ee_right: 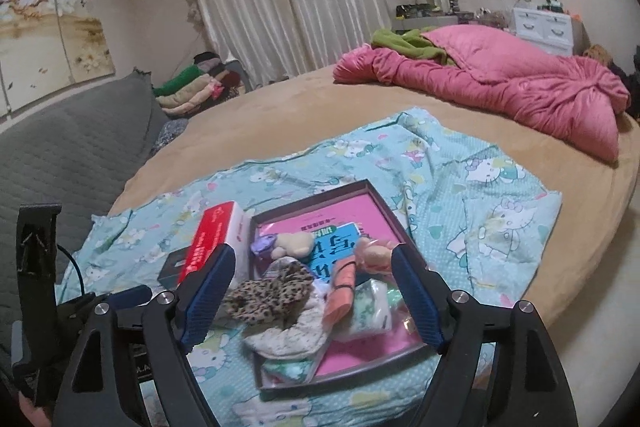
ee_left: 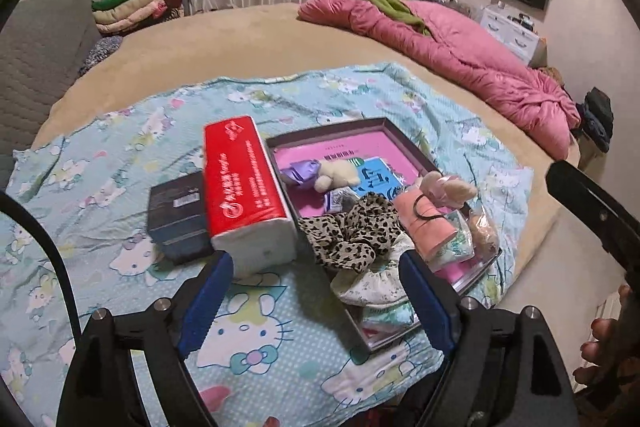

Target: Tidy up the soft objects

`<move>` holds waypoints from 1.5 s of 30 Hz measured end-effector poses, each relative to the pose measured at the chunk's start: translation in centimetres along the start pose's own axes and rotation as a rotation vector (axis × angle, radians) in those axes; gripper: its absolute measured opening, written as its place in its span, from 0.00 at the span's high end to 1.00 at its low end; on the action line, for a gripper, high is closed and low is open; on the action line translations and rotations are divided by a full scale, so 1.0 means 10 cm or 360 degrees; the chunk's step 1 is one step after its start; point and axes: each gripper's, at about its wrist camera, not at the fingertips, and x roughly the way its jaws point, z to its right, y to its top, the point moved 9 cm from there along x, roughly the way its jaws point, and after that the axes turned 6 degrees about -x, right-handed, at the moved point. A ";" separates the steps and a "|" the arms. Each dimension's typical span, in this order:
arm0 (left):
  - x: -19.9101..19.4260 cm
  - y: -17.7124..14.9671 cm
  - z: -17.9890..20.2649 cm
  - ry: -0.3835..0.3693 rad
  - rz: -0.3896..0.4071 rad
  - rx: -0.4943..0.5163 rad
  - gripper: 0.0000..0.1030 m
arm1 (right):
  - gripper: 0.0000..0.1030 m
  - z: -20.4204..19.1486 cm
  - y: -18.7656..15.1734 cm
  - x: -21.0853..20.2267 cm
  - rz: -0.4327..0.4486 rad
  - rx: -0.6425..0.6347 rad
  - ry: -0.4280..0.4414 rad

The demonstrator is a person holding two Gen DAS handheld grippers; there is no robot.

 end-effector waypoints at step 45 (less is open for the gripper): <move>-0.33 -0.55 -0.16 0.0108 -0.0093 -0.0041 0.17 | 0.17 -0.22 -0.78 -0.17 -0.0253 -0.0118 -0.0132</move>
